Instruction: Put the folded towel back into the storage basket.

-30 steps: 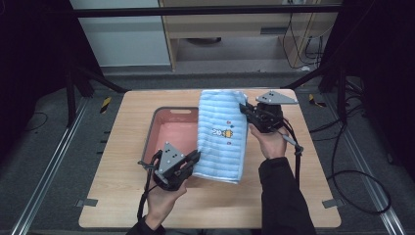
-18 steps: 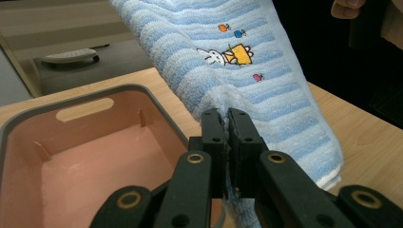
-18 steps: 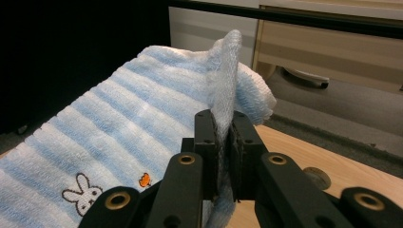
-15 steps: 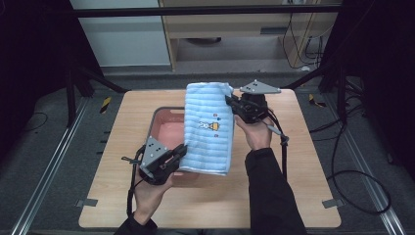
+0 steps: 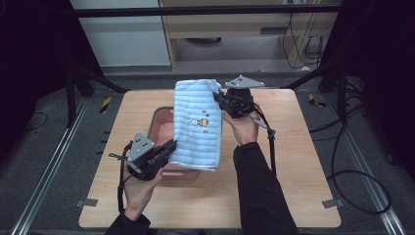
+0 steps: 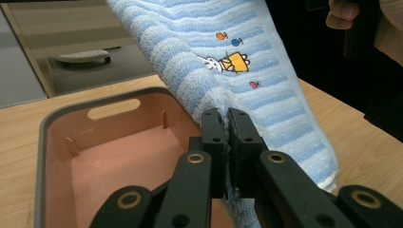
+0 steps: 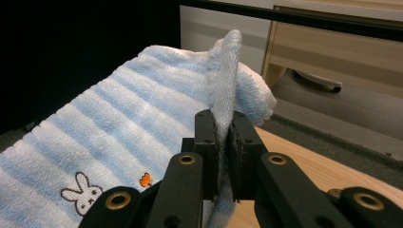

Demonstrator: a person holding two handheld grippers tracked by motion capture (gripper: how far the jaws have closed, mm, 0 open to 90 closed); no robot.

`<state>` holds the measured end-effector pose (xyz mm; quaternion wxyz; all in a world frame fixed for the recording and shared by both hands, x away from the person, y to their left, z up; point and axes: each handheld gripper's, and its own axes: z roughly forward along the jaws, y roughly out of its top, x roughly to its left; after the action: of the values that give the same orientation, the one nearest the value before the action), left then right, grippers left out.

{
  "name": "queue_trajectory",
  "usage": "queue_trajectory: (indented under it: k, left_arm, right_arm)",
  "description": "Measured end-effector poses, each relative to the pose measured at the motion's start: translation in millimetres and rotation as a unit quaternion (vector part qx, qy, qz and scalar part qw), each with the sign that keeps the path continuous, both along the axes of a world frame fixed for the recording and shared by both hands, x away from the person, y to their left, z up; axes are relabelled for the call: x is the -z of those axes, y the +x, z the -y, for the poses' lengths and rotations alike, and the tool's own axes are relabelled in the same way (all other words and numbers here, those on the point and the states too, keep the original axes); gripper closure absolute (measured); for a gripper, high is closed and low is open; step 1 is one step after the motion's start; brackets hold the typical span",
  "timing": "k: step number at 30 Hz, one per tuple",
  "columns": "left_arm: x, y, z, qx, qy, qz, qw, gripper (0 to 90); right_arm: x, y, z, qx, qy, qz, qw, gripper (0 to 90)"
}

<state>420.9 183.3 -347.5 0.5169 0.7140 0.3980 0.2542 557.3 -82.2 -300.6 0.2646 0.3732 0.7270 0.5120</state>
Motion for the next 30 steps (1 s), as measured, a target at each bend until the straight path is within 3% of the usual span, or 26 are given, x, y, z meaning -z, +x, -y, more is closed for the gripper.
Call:
queue_trajectory:
  k: [15,30]
  left_arm:
    - [-0.3,5.8,-24.1,-0.031,-0.002,-0.001,0.9995,86.1]
    - [9.9,20.4,-38.5,-0.052,-0.001,-0.016,0.9985,86.0]
  right_arm:
    - [7.7,20.9,-35.2,-0.015,-0.006,-0.011,0.9998,84.0]
    - [18.6,39.9,-54.0,-0.025,-0.003,-0.016,0.9996,84.0]
